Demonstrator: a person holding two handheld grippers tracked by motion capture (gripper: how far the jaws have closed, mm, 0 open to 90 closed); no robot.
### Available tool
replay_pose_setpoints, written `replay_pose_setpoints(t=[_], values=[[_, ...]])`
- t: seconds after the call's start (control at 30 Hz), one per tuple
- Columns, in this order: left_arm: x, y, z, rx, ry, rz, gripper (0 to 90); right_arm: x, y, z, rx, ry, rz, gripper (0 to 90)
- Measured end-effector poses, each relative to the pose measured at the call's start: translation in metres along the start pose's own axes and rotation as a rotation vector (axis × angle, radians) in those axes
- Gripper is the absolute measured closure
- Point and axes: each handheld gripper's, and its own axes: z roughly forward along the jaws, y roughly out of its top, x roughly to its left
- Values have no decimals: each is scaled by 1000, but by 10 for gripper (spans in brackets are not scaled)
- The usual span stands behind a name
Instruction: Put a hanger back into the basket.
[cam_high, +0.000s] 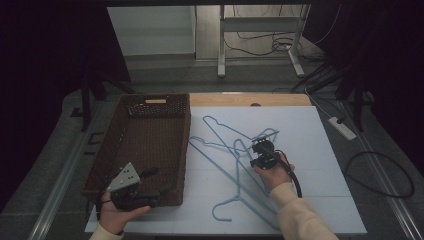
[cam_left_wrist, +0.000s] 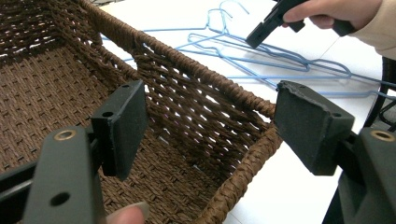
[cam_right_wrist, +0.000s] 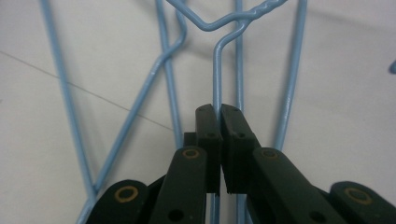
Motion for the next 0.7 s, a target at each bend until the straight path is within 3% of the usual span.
replay_pose_setpoints(t=[0.4,0.43,0.7], values=[[0,1,-1,-3,10,1,273,-15,-15,-37,-151,145,-68,877],[0,1,-1,-3,11,0,273,-20,-19,-43,-178,174,-79,878],[-1,3,0,1,21,4,273,-31,-28,-60,-262,240,-134,880]])
